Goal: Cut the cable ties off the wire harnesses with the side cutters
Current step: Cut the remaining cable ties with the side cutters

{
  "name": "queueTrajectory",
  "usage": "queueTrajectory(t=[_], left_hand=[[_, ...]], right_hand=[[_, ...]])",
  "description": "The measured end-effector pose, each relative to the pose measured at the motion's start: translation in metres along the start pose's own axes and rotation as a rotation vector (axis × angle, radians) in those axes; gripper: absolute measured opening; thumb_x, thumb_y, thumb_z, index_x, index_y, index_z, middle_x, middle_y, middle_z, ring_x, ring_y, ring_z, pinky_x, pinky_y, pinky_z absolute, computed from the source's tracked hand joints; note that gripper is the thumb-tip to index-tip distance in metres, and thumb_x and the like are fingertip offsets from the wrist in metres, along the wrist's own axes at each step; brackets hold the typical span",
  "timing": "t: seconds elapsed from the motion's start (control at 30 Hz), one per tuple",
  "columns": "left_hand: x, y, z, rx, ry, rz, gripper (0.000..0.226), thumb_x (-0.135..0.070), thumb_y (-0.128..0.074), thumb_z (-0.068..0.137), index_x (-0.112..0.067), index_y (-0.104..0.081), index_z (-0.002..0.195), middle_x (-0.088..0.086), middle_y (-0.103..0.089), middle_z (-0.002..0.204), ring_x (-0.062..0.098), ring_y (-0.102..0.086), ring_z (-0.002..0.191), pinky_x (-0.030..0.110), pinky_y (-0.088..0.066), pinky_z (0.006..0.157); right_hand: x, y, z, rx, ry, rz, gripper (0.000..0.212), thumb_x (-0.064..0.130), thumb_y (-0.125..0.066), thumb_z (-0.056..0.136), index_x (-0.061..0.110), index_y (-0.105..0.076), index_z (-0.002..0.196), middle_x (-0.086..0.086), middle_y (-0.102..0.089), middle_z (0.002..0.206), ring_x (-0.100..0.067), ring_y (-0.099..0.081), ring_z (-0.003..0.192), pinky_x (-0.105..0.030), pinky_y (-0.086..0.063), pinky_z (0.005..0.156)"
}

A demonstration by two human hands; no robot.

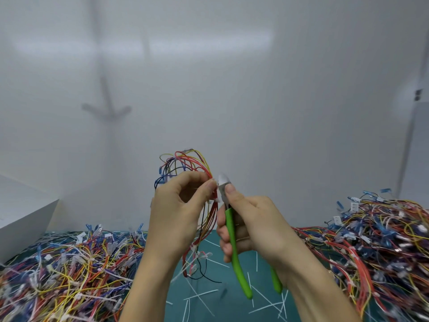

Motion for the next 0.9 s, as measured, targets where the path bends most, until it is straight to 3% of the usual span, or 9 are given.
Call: queueTrajectory(t=[0.23, 0.43, 0.53, 0.67, 0.9], left_hand=[[0.014, 0.002, -0.003, 0.048, 0.265, -0.136, 0.009, -0.017, -0.064, 0.093, -0.021, -0.069, 0.098, 0.0, -0.074, 0.077, 0.008, -0.065, 0.059, 0.019, -0.053, 0.058], [0.016, 0.007, -0.004, 0.097, 0.351, -0.203, 0.039, -0.018, -0.072, 0.086, -0.024, -0.059, 0.123, 0.005, -0.077, 0.086, 0.017, -0.074, 0.081, 0.022, -0.059, 0.068], [0.015, 0.009, -0.003, 0.05, 0.345, -0.262, 0.036, -0.013, -0.07, 0.087, -0.017, -0.06, 0.122, 0.009, -0.077, 0.089, 0.025, -0.074, 0.088, 0.025, -0.06, 0.07], [0.015, 0.012, -0.001, -0.002, 0.354, -0.327, 0.029, -0.01, -0.07, 0.086, -0.015, -0.064, 0.113, 0.011, -0.077, 0.085, 0.021, -0.074, 0.078, 0.025, -0.06, 0.068], [0.018, 0.014, 0.0, -0.011, 0.385, -0.352, 0.029, -0.007, -0.074, 0.081, -0.012, -0.068, 0.11, 0.009, -0.077, 0.087, 0.024, -0.073, 0.076, 0.029, -0.061, 0.067]], right_hand=[[0.001, 0.011, 0.002, -0.109, 0.015, 0.016, 0.055, 0.051, -0.046, 0.097, 0.004, -0.07, 0.081, -0.01, -0.067, 0.067, -0.024, -0.067, 0.06, -0.041, -0.063, 0.068], [0.002, 0.021, 0.001, -0.17, 0.043, -0.152, 0.058, 0.057, -0.044, 0.095, 0.008, -0.07, 0.08, -0.001, -0.067, 0.065, -0.02, -0.067, 0.061, -0.044, -0.062, 0.072], [0.003, 0.024, -0.001, -0.203, 0.07, -0.435, 0.059, 0.065, -0.036, 0.091, 0.018, -0.069, 0.075, 0.001, -0.069, 0.068, -0.016, -0.069, 0.063, -0.045, -0.059, 0.077], [0.003, 0.023, -0.004, -0.193, 0.125, -0.727, 0.058, 0.066, -0.028, 0.09, 0.024, -0.064, 0.072, 0.011, -0.063, 0.067, -0.013, -0.065, 0.072, -0.039, -0.053, 0.079], [0.003, 0.017, -0.002, -0.192, 0.137, -0.763, 0.056, 0.067, -0.025, 0.087, 0.026, -0.061, 0.073, 0.012, -0.061, 0.069, -0.013, -0.064, 0.076, -0.036, -0.051, 0.077]])
Point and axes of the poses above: each hand's wrist, its own z-axis towards the middle knuckle, its own y-axis out of the back of the hand, x = y × z, the point moved 4 cm from there along z, towards the middle knuckle
